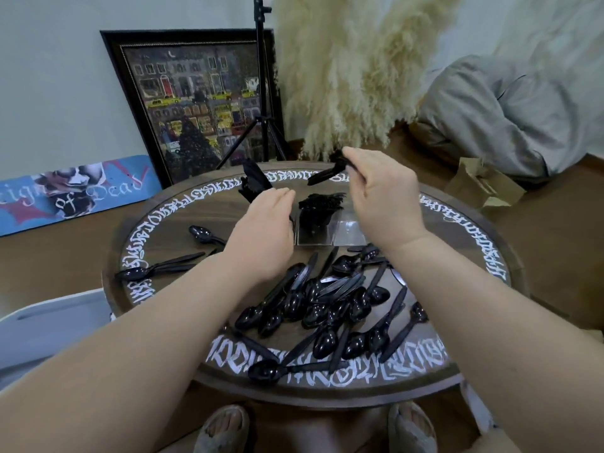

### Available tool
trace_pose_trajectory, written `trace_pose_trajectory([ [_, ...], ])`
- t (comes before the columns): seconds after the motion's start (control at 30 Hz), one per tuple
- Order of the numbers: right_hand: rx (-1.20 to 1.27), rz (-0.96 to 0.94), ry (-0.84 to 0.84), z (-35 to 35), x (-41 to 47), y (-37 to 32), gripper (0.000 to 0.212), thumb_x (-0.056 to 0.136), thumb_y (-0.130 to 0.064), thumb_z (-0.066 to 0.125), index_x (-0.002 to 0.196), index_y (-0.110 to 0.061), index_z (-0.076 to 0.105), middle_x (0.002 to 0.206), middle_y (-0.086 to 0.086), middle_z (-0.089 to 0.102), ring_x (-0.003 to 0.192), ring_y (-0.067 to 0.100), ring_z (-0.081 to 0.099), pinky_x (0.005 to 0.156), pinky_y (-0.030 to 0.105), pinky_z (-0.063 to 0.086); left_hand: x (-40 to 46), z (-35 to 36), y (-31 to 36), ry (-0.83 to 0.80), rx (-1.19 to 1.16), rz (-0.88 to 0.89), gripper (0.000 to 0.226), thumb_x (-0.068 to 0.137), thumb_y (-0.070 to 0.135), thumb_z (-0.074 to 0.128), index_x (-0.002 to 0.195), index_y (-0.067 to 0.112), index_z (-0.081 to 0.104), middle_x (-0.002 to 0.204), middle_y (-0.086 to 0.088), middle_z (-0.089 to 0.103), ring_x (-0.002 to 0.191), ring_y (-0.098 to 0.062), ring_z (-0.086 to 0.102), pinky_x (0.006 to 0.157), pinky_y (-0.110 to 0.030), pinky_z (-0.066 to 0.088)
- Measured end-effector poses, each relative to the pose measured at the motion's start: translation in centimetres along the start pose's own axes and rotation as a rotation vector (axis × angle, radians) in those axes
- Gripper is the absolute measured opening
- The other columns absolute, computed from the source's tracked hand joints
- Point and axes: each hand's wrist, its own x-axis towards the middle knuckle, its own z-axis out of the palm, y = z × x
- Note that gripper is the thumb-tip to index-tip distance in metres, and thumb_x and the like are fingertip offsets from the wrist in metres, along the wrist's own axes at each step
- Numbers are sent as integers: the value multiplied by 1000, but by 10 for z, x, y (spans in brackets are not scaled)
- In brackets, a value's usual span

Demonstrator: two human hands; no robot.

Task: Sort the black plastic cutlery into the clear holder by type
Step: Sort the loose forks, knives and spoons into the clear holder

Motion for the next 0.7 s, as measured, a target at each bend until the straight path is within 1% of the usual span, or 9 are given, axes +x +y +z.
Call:
trace_pose_trajectory([
  [0.1, -93, -86, -101, 31, 11, 5, 21, 81, 2, 59, 99, 2, 71, 95, 15, 72, 85, 32, 68, 73, 37, 56, 13, 7, -5, -55, 33, 19, 55, 97, 7, 37, 150, 4, 22, 155, -8, 24, 145, -21, 15, 116, -25, 7],
  [0.17, -153, -83, -251, 48, 12, 8, 16, 80, 4, 59, 92, 1, 68, 90, 15, 70, 82, 35, 65, 67, 41, 55, 17, 13, -11, -82, 51, 15, 56, 97, 6, 37, 150, 5, 19, 156, -7, 22, 146, -20, 12, 116, -24, 5],
  [0.2, -189, -72, -332, 56, 12, 10, 15, 83, 2, 57, 93, -1, 67, 92, 13, 69, 85, 35, 62, 68, 42, 54, 19, 16, -14, -90, 51, 14, 57, 96, 5, 37, 150, 5, 19, 157, -7, 22, 146, -20, 11, 116, -25, 5],
  [0.27, -219, -31, -485, 66, 11, 13, 19, 91, -7, 50, 103, -7, 66, 102, 9, 67, 97, 32, 58, 77, 42, 50, 21, 22, -19, -112, 49, 17, 58, 95, 5, 37, 150, 6, 18, 157, -6, 21, 147, -19, 9, 119, -28, 9],
  [0.37, -175, 45, -646, 71, 9, 13, 36, 98, -28, 44, 131, -16, 56, 133, 1, 57, 124, 23, 48, 100, 38, 41, 21, 32, -25, -142, 55, 26, 59, 94, 8, 39, 150, 9, 20, 157, -2, 20, 147, -18, 7, 118, -37, 18],
  [0.43, -195, 32, -747, 72, 7, 14, 48, 98, -36, 39, 142, -19, 43, 147, -3, 44, 137, 18, 35, 114, 41, 26, 19, 37, -27, -147, 45, 29, 60, 93, 8, 38, 150, 10, 20, 157, 0, 19, 147, -17, 7, 116, -42, 22],
  [0.5, -214, 19, -839, 71, 4, 15, 56, 95, -37, 36, 148, -20, 31, 155, -5, 31, 145, 17, 19, 118, 48, 11, 16, 40, -29, -137, 32, 33, 61, 93, 8, 38, 151, 10, 18, 158, 0, 18, 147, -17, 6, 116, -43, 23],
  [0.6, -195, 0, -858, 64, 1, 20, 67, 90, -37, 40, 151, -19, 20, 159, -3, 17, 148, 18, 5, 119, 49, 6, 12, 40, -27, -101, 15, 19, 61, 96, 10, 38, 152, 9, 13, 158, -1, 15, 147, -15, 5, 118, -35, 17],
  [0.7, -172, 23, -727, 50, -1, 28, 73, 89, -42, 45, 152, -17, 19, 160, 1, 15, 148, 18, 4, 120, 44, 10, 10, 35, -21, -37, 2, 15, 60, 99, 14, 38, 152, 7, 9, 159, -3, 12, 146, -14, 5, 113, -17, 2],
])
